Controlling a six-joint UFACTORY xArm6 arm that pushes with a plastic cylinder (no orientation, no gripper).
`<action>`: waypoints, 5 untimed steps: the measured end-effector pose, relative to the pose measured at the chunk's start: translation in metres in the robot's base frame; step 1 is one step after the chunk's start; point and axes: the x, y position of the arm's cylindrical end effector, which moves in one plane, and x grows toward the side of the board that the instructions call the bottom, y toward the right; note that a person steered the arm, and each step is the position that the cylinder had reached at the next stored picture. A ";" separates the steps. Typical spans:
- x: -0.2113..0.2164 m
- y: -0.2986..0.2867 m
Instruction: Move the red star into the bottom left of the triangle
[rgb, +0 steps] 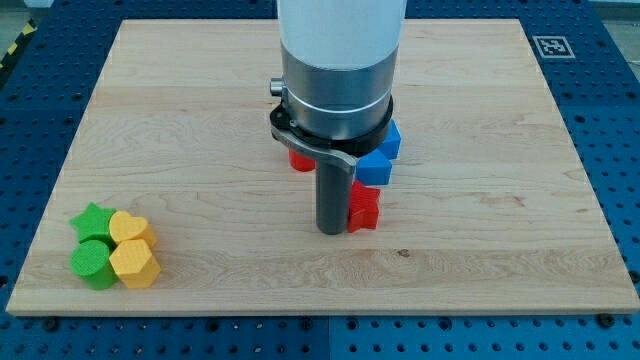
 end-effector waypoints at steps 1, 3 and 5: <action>0.033 -0.004; 0.050 0.008; 0.050 0.025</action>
